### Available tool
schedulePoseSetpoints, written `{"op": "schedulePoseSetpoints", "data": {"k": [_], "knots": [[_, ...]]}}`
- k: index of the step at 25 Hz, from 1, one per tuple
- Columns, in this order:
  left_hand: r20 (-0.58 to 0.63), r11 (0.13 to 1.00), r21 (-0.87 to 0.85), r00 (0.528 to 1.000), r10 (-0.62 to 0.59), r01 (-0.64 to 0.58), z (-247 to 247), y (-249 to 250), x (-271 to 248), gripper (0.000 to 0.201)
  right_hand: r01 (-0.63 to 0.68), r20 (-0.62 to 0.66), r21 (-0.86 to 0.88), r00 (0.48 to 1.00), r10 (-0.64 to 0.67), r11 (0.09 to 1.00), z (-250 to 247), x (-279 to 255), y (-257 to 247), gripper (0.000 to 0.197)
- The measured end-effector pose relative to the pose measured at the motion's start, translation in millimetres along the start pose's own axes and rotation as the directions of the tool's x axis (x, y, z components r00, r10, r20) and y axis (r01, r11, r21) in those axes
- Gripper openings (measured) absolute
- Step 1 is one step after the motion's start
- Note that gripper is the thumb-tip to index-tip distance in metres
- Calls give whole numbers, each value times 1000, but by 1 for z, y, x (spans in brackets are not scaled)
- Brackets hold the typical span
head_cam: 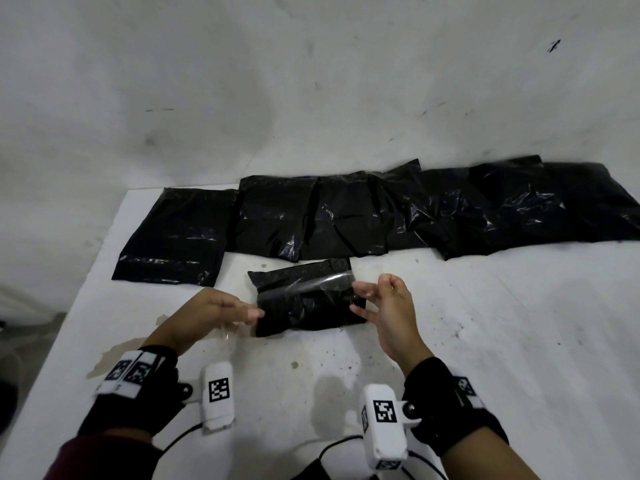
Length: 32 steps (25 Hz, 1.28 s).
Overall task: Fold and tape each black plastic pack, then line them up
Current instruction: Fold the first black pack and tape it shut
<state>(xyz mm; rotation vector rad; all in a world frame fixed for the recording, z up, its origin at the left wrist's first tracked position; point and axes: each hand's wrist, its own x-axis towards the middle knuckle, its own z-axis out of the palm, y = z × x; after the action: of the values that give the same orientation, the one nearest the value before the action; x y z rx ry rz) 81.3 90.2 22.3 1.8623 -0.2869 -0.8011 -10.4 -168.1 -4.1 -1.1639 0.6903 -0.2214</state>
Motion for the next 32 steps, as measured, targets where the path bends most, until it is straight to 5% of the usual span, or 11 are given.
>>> {"op": "schedulePoseSetpoints", "data": {"k": [8,19,23,29,32], "knots": [[49,994,31,993,-103,102,-11,-2,20,86,-74,-140,-83,988,62,994,10,15,2,18],[-5,963,180,979,-204,202,-13,-11,37,68,-160,-195,-158,972,128,974,12,33,10,24],[-43,942,196,962,-268,271,-10,-13,42,41,-171,-216,-182,968,131,968,11,37,11,18],[-114,921,237,950,-290,309,-9,-14,43,43,-95,-291,-428,956,-37,899,14,37,12,14],[-124,918,236,947,-297,319,-8,-13,42,40,-54,-301,-655,933,-195,754,16,31,16,10]]}}
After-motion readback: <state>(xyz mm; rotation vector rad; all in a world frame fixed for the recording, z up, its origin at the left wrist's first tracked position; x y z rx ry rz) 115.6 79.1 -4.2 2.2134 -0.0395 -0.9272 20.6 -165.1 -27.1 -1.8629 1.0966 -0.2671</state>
